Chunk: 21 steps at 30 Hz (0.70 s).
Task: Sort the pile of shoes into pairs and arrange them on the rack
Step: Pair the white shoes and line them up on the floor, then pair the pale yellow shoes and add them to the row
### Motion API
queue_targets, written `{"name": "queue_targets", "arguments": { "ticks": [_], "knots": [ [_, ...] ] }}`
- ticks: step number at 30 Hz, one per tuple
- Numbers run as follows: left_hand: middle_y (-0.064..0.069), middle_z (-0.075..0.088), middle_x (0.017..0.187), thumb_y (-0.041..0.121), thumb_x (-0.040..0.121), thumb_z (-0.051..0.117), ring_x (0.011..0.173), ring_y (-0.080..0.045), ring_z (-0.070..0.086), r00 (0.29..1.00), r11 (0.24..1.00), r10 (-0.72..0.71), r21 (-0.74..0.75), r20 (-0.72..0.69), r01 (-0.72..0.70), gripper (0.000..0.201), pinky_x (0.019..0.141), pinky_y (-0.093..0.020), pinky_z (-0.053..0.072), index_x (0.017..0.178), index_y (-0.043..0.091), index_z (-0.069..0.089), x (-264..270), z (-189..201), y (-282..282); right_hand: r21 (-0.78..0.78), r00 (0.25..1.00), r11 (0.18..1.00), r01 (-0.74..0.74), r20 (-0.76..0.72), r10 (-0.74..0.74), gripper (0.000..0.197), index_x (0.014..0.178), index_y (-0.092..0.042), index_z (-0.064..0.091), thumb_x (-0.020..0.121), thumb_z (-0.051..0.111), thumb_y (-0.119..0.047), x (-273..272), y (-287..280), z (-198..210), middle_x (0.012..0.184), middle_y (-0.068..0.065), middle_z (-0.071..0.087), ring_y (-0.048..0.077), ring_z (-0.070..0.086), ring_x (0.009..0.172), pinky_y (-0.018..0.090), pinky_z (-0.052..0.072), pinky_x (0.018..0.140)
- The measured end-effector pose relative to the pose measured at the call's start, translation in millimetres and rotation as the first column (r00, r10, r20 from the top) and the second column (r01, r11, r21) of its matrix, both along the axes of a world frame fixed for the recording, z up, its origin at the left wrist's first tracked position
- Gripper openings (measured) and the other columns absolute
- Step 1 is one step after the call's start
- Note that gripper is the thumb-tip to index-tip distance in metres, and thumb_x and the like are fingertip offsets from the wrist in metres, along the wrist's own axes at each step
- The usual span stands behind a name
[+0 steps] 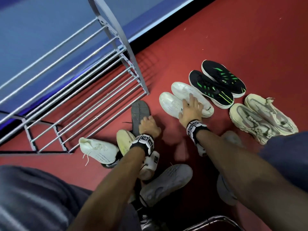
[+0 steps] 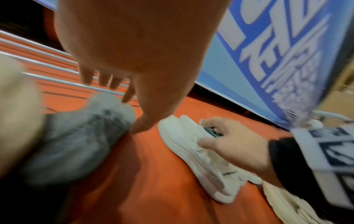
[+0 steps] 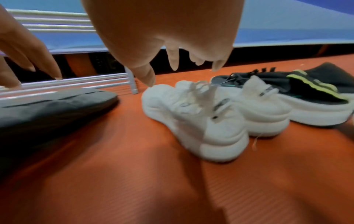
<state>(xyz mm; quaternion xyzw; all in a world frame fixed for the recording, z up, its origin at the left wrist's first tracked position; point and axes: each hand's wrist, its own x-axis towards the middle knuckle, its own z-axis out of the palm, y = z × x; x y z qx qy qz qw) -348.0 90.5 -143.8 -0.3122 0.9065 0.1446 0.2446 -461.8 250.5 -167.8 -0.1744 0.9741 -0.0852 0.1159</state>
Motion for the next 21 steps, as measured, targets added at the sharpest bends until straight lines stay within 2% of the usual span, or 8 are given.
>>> {"name": "queue_targets", "arguments": {
  "ticks": [2,4,7,10,13,15,17,21],
  "knots": [
    [-0.015,0.034,0.150,0.034,0.080,0.068,0.139,-0.036,0.034,0.989,0.974,0.139,-0.174,-0.050,-0.146,0.075,0.111,-0.046,0.035,0.142,0.008,0.035,35,16,-23,-0.102,0.996,0.994,-0.032,0.082,0.040,0.062,0.141,-0.019,0.041,0.083,0.063,-0.031,31,-16,3,0.153,0.013,0.028,0.033,0.027,0.140,0.050,0.026,0.113],
    [-0.016,0.036,0.146,0.036,0.082,0.064,0.135,-0.036,0.036,0.928,0.912,0.353,-0.179,-0.122,-0.370,0.073,0.109,-0.047,0.038,0.141,0.007,0.033,72,32,-38,-0.258,0.972,0.965,0.037,0.234,0.025,0.049,0.130,-0.016,0.051,0.085,0.063,-0.029,67,-33,4,0.135,0.012,0.048,0.033,0.044,0.128,0.043,0.038,0.105],
    [-0.019,0.049,0.138,0.041,0.081,0.066,0.128,-0.035,0.051,0.830,0.830,0.557,0.011,-0.020,-0.557,0.078,0.105,-0.044,0.046,0.142,0.001,0.039,126,43,-54,-0.363,0.840,0.904,0.226,0.542,0.008,0.033,0.110,-0.013,0.063,0.082,0.072,-0.028,120,-53,7,0.110,0.009,0.067,0.029,0.063,0.106,0.032,0.048,0.092],
    [-0.015,0.070,0.118,0.040,0.079,0.069,0.107,-0.032,0.067,0.815,0.788,0.567,0.206,0.124,-0.580,0.055,0.088,-0.034,0.056,0.119,0.002,0.066,183,49,-53,-0.282,0.673,0.938,0.204,0.736,0.075,0.060,0.119,-0.018,0.061,0.073,0.071,-0.055,173,-68,5,0.120,0.004,0.068,0.023,0.064,0.107,0.034,0.049,0.097],
    [-0.013,0.071,0.112,0.016,0.088,0.067,0.103,-0.028,0.068,0.798,0.718,0.589,0.370,0.130,-0.590,0.033,0.083,-0.032,0.054,0.117,-0.001,0.069,232,51,-30,-0.271,0.630,0.949,0.158,0.768,0.114,0.072,0.136,-0.018,0.052,0.079,0.066,-0.059,211,-73,7,0.137,0.008,0.058,0.025,0.060,0.119,0.037,0.049,0.100],
    [-0.007,0.071,0.085,0.004,0.089,0.063,0.077,-0.021,0.067,0.792,0.672,0.605,0.481,0.081,-0.563,0.014,0.068,-0.029,0.054,0.101,0.001,0.072,255,55,-17,-0.264,0.600,0.950,0.166,0.792,0.115,0.070,0.135,-0.016,0.047,0.081,0.071,-0.052,226,-69,25,0.134,0.007,0.056,0.022,0.062,0.107,0.028,0.055,0.081],
    [-0.002,0.064,0.060,0.001,0.091,0.063,0.049,-0.014,0.059,0.753,0.598,0.652,0.552,0.088,-0.582,0.012,0.052,-0.027,0.050,0.080,0.006,0.066,265,62,-12,-0.276,0.601,0.957,0.088,0.781,0.170,0.057,0.123,-0.012,0.048,0.081,0.077,-0.038,232,-65,36,0.120,0.005,0.056,0.018,0.058,0.092,0.023,0.048,0.064],
    [-0.007,0.055,0.059,0.002,0.094,0.062,0.036,-0.010,0.050,0.665,0.444,0.741,0.671,0.097,-0.593,0.022,0.038,-0.021,0.040,0.073,0.008,0.058,266,60,-18,-0.298,0.640,0.952,0.064,0.744,0.190,0.039,0.111,-0.013,0.052,0.078,0.071,-0.020,242,-61,47,0.111,0.007,0.063,0.023,0.060,0.098,0.036,0.051,0.085]
  ]
}}
